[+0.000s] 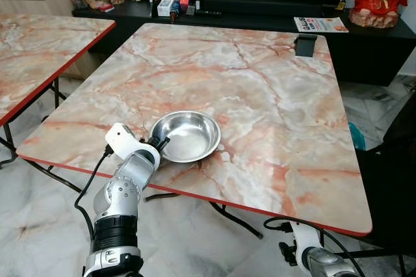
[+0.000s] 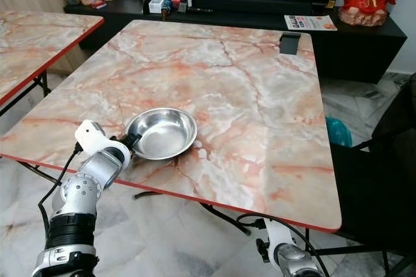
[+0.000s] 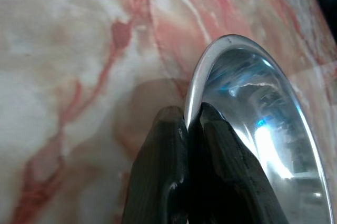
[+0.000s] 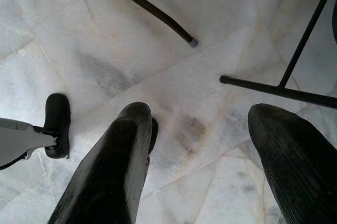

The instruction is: Setting the table

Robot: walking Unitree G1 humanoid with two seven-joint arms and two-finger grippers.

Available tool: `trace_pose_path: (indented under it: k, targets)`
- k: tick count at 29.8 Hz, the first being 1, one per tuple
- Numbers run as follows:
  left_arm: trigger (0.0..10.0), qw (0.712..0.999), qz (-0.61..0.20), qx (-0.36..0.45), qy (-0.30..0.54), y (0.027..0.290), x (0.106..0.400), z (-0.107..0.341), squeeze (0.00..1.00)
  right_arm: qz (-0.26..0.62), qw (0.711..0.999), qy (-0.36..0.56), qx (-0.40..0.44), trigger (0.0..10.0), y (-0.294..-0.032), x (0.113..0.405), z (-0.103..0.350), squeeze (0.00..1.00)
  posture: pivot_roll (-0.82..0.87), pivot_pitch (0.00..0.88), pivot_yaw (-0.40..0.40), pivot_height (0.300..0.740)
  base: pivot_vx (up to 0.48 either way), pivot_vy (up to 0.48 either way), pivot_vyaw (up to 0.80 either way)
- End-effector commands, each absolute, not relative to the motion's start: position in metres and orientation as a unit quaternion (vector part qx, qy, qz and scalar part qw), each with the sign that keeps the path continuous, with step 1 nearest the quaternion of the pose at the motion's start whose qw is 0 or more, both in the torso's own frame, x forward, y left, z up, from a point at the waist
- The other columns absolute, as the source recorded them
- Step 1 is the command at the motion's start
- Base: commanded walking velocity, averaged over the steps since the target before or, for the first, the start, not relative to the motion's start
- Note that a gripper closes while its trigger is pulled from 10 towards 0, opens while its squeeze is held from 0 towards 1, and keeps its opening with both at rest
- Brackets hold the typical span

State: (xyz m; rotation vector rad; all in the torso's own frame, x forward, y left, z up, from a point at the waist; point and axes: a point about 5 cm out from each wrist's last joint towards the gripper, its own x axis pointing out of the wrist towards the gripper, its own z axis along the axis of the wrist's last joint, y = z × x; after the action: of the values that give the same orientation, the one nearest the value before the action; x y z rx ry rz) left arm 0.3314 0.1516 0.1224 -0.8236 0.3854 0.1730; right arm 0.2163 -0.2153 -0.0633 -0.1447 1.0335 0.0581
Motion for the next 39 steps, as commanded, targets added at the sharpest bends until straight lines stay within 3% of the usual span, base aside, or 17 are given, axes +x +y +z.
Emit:
trace_pose_path:
  k: [1, 18, 20, 21, 34, 39]
  targets:
    - [10.0, 0.902, 0.081, -0.381, 0.184, 0.154, 0.329, 0.125, 0.00, 0.029, 0.870, 0.487, -0.072, 10.0, -0.215, 0.220, -0.061, 0.00, 0.00, 0.036, 0.023, 0.740, 0.000, 0.000, 0.00]
    - [10.0, 0.914, 0.058, -0.354, 0.190, 0.153, 0.325, 0.125, 0.00, 0.030, 0.870, 0.487, -0.072, 10.0, -0.215, 0.220, -0.061, 0.00, 0.00, 0.036, 0.023, 0.740, 0.000, 0.000, 0.00]
    - [10.0, 0.915, 0.058, -0.350, 0.190, 0.153, 0.325, 0.125, 0.88, 0.030, 0.870, 0.487, -0.072, 10.0, -0.215, 0.220, -0.061, 0.00, 0.00, 0.037, 0.022, 0.740, 0.000, 0.000, 0.00]
    - [10.0, 0.916, 0.059, -0.348, 0.191, 0.153, 0.325, 0.125, 1.00, 0.030, 0.870, 0.487, -0.072, 10.0, -0.215, 0.220, -0.061, 0.00, 0.00, 0.037, 0.022, 0.740, 0.000, 0.000, 0.00]
    - [10.0, 0.922, 0.061, -0.335, 0.184, 0.155, 0.326, 0.128, 1.00, 0.030, 0.870, 0.487, -0.072, 10.0, -0.215, 0.221, -0.061, 0.00, 0.01, 0.034, 0.021, 0.740, 0.000, 0.000, 0.00]
    - [10.0, 0.938, 0.072, -0.293, 0.173, 0.164, 0.325, 0.133, 1.00, 0.031, 0.870, 0.487, -0.072, 10.0, -0.215, 0.221, -0.061, 0.00, 0.01, 0.034, 0.021, 0.740, 0.000, 0.000, 0.00]
